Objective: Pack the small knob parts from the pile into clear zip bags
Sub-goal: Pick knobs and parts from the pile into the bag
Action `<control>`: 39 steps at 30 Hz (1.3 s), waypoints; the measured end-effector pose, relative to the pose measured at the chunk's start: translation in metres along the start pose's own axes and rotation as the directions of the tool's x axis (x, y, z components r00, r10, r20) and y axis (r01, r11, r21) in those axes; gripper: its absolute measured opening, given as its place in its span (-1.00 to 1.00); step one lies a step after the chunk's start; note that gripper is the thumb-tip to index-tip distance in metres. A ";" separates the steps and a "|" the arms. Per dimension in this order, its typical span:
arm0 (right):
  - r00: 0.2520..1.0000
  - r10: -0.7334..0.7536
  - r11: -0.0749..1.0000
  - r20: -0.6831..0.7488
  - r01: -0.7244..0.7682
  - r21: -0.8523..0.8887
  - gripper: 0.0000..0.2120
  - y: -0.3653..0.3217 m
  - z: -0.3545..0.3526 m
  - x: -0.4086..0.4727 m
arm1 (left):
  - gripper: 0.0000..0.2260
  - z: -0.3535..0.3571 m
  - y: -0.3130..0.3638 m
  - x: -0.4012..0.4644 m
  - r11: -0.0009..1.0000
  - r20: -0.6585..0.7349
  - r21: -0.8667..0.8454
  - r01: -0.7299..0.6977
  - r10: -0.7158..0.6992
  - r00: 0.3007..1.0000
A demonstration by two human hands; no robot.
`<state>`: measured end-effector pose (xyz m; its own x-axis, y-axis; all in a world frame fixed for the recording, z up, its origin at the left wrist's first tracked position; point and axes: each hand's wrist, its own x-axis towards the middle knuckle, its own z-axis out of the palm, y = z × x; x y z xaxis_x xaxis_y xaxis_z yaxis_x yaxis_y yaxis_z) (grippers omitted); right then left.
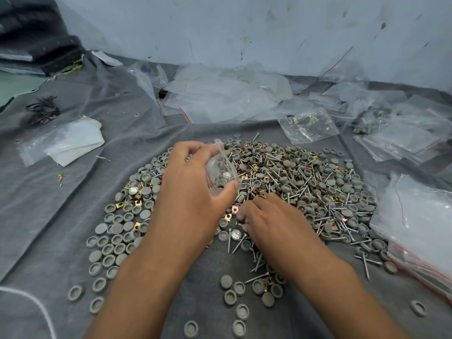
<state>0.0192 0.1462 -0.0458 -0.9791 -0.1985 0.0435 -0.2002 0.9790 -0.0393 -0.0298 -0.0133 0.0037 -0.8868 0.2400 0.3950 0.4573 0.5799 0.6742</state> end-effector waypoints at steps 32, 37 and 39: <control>0.759 0.343 0.671 -0.553 0.215 0.710 -0.93 -0.012 -0.048 0.008 | -0.45 0.006 -0.001 -0.001 0.998 0.067 0.040 -0.057 0.055 0.996; 0.762 0.316 0.662 -0.565 0.250 0.707 -0.92 -0.015 -0.050 0.009 | -0.50 0.006 -0.001 -0.001 0.997 0.068 0.034 -0.066 0.064 0.996; 0.794 0.283 0.737 -0.537 0.178 0.652 -0.88 -0.014 -0.046 0.010 | -0.50 0.006 0.001 -0.001 0.998 0.061 0.024 -0.058 0.056 0.997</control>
<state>0.0141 0.1325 0.0014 -0.8157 0.1452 0.5599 -0.3447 0.6553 -0.6721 -0.0293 -0.0082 0.0000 -0.8621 0.3192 0.3936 0.5061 0.5839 0.6348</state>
